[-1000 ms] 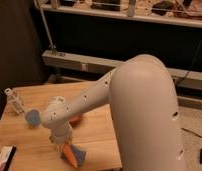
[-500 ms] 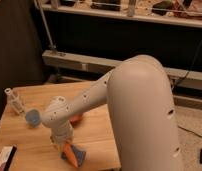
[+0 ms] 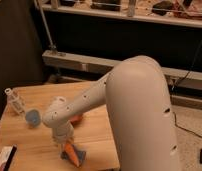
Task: Place the pepper on the white sponge
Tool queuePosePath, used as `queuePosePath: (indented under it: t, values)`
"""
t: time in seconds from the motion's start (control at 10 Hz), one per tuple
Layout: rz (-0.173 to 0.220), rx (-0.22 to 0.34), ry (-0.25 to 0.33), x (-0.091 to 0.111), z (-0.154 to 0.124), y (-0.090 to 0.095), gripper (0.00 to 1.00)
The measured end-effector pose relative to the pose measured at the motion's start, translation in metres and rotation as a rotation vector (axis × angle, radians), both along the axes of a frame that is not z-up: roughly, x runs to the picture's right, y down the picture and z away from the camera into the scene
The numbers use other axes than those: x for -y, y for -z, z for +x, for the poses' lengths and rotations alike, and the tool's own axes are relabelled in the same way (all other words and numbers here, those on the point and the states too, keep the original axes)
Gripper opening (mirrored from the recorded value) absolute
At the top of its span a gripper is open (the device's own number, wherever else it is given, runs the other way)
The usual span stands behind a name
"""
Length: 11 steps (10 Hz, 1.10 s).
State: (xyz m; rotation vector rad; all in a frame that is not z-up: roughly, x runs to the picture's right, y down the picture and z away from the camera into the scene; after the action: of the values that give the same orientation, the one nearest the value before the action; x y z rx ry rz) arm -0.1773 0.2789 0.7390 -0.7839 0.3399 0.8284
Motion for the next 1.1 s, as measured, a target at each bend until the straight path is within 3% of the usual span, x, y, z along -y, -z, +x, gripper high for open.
queuePosePath:
  t: [0.7, 1.1]
  values:
    - [0.011, -0.002, -0.005, 0.002, -0.004, -0.001, 0.80]
    - [0.036, 0.016, -0.020, 0.020, -0.011, 0.011, 0.80]
